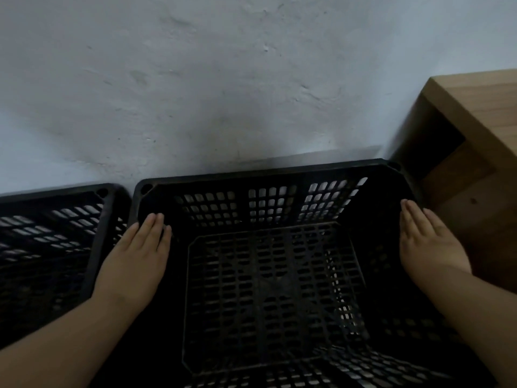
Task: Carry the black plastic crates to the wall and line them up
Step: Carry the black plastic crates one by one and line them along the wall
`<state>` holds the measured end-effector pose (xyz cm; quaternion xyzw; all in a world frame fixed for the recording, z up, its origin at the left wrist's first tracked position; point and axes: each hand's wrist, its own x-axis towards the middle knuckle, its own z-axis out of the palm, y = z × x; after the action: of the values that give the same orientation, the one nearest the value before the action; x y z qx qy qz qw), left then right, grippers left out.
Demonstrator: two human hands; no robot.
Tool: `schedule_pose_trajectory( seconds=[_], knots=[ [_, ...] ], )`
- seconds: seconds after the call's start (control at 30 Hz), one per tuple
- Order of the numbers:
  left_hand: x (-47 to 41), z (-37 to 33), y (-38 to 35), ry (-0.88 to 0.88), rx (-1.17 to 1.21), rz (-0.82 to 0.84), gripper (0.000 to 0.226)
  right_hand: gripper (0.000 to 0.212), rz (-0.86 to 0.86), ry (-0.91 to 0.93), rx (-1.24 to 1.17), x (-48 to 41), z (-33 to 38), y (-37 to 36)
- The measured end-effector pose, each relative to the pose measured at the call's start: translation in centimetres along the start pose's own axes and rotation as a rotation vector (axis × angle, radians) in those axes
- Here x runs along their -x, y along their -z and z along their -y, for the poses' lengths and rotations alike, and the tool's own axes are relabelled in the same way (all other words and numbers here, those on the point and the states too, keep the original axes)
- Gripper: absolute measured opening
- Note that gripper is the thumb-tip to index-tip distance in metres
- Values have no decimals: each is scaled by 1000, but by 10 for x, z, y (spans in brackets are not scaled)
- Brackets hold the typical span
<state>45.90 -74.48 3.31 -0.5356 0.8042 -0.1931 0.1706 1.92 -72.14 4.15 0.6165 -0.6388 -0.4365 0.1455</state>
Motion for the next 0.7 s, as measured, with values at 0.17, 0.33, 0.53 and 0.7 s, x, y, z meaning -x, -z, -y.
schedule_pose_trajectory(
  seconds=[0.17,0.33,0.53,0.7],
  knots=[
    [25,-5,21,-59,-115,223,60,58,50,-11,142,37,-5,11],
    [59,-5,43,-54,-186,248,60,63,96,-31,195,87,-10,11],
    [120,-3,74,-16,-128,209,61,60,68,-49,141,162,-26,23],
    [175,-5,96,-47,-61,253,63,58,102,35,113,227,-43,32]
  ],
)
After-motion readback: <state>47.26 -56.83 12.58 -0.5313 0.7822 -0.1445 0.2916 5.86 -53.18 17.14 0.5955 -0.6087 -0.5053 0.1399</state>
